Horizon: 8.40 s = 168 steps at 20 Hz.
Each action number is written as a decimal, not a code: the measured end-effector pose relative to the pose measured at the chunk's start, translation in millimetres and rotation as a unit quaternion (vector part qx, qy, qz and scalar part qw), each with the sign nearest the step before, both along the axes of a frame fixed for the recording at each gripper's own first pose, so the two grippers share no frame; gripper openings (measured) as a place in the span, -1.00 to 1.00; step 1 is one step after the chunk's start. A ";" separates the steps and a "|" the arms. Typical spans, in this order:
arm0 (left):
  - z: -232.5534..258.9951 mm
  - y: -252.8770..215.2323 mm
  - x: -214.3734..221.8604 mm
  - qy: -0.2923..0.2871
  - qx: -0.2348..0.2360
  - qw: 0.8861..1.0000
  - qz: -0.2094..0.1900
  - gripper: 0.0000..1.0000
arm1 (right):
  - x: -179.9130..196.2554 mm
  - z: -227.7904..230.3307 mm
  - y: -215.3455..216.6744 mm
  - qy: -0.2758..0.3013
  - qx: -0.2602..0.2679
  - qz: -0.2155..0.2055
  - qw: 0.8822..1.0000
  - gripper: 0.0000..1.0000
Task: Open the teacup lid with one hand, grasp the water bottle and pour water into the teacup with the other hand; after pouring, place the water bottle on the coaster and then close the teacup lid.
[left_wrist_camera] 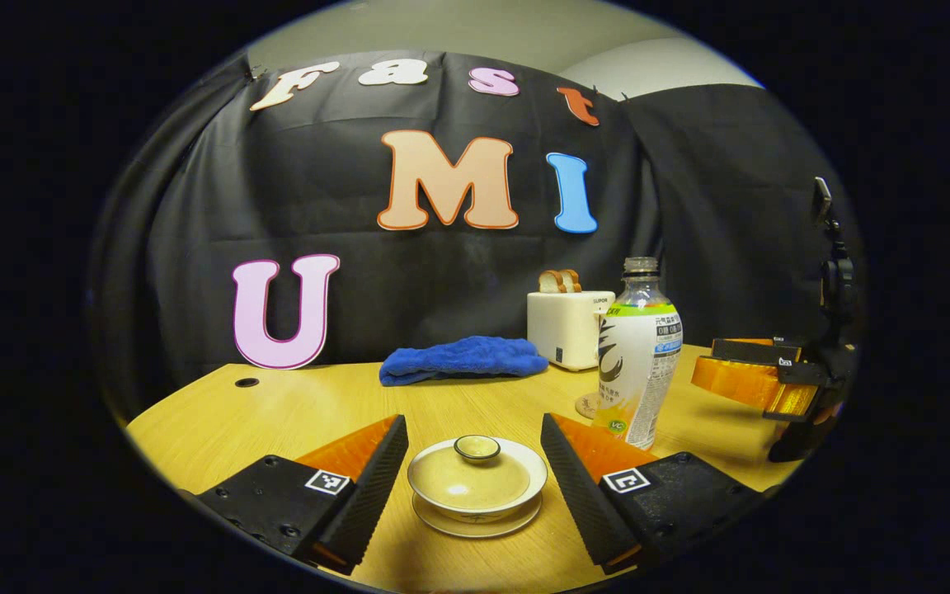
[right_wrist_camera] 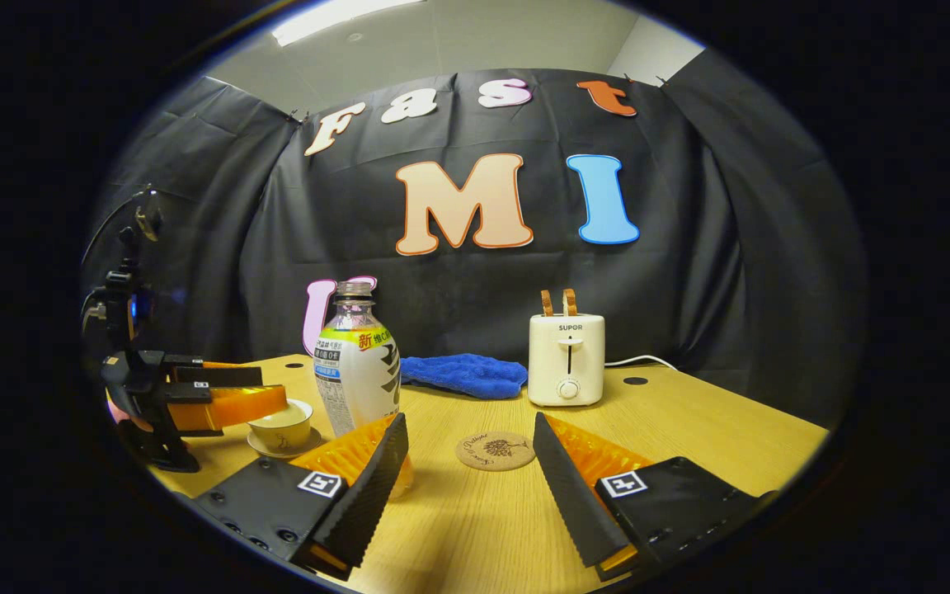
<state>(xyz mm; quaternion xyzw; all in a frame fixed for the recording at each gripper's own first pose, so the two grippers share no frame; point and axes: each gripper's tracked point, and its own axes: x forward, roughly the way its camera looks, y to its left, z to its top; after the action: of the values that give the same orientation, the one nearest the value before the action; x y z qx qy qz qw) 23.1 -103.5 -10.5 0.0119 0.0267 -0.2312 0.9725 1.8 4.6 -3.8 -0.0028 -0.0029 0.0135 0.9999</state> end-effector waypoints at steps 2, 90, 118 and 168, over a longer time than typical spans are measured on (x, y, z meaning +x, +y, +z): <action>-2.4 -4.4 3.2 0.007 0.008 1.000 -0.005 0.89 | 0.1 0.2 0.4 0.000 0.000 0.000 1.000 0.93; 9.1 144.8 -13.1 -0.031 -0.010 0.977 0.210 -0.44 | 52.9 12.3 72.4 0.005 -0.317 0.029 0.948 0.22; 7.9 148.8 -12.4 -0.029 -0.012 0.976 0.216 -0.44 | 67.8 -3.9 94.3 -0.065 -0.746 0.000 0.662 0.21; 7.6 149.3 -13.4 -0.027 -0.012 0.976 0.217 -0.44 | 60.1 -13.5 100.0 -0.037 -0.697 0.018 0.716 0.19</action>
<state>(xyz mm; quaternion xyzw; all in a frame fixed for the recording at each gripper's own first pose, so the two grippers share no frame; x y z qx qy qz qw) 9.8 45.8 -2.9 0.0006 -0.0008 -0.0143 0.9999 61.9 104.6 -17.3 -0.6993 -0.0297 0.0293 0.7136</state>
